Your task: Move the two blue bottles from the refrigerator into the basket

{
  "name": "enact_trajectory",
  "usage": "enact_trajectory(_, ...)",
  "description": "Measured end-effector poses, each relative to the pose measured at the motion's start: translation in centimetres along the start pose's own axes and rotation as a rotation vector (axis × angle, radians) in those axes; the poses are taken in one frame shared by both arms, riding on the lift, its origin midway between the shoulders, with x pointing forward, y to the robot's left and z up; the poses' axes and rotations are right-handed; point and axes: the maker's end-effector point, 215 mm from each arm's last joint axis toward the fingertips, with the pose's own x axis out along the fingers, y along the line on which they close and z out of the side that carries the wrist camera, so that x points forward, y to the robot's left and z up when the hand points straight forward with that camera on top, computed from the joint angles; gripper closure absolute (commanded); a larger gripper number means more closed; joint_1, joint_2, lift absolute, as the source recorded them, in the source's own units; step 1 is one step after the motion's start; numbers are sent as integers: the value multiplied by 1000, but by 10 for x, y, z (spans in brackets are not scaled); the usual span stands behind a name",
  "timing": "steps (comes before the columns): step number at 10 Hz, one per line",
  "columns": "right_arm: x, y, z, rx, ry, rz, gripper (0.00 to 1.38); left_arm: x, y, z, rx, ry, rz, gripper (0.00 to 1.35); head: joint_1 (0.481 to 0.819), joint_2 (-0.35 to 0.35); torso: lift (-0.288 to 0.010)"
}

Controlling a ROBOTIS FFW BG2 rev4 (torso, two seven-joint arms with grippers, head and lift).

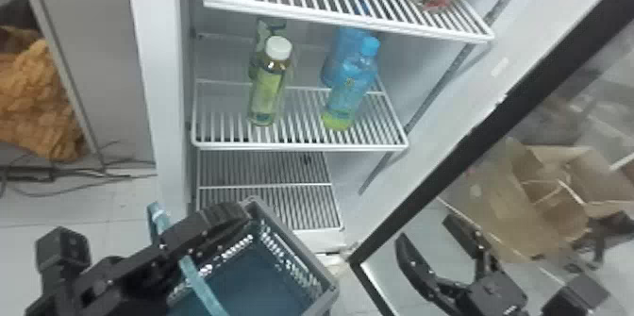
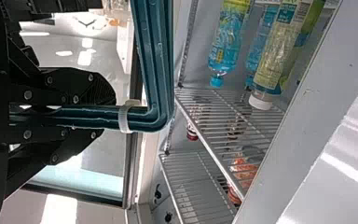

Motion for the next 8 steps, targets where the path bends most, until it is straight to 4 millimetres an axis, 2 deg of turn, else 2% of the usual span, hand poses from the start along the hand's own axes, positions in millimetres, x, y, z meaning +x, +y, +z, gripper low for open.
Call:
enact_trajectory(5, 3, 4, -4, 27, -4, 10, 153, -3, 6, 2, 13, 1, 26, 1164, 695, -350, -216)
enact_trajectory(8, 15, 12, 1, 33, -26, 32, 153, -3, 5, 3, 17, -2, 25, 1164, 695, -350, -216)
